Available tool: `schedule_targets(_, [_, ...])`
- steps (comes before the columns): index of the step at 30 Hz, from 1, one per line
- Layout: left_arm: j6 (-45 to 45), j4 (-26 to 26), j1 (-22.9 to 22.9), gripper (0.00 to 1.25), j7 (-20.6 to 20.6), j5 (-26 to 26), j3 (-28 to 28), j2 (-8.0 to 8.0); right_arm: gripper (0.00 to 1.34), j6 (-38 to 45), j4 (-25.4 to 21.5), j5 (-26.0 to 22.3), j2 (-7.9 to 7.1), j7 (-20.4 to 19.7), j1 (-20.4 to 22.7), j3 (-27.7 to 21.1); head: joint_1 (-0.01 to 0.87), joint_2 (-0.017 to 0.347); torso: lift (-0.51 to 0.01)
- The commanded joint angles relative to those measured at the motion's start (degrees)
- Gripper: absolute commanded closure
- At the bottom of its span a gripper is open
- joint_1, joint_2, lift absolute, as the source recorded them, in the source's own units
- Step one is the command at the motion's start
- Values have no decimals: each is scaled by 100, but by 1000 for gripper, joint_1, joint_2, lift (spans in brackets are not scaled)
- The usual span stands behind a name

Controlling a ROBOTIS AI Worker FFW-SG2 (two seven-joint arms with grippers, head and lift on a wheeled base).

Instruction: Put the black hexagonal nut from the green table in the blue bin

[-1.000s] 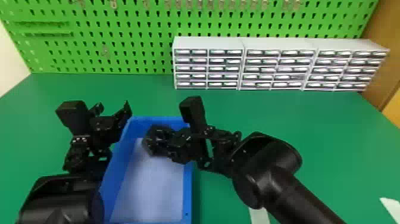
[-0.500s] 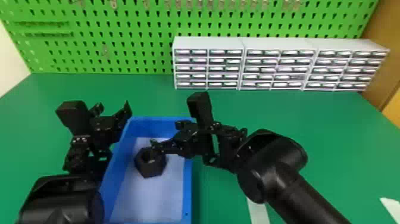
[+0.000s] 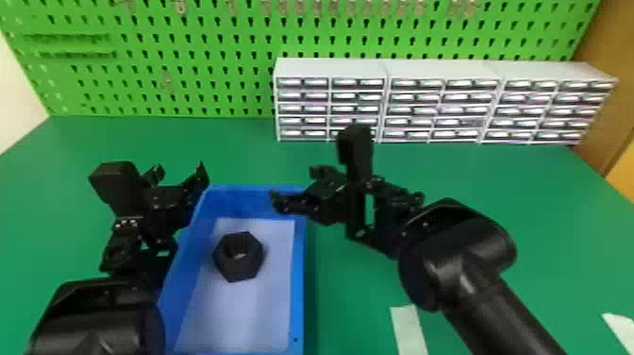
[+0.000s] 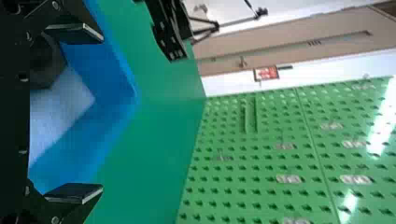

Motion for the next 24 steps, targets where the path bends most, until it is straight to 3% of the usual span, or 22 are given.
schedule_targets(1, [-7,0,8,450,0,0,-9,-15,173,-104,-137,238,42,-2,136,-476,686,51,-97])
schedule_targets(11, [2,0,8,450,0,0,-35,-15,173,-175,-515,695,138,-38,479,-1513,686,51,-97])
schedule_targets(24, [2,0,0,450,0,-9,-44,-15,173,-350,-1174,1056,191,-565,1041,-2611,686,51,-97])
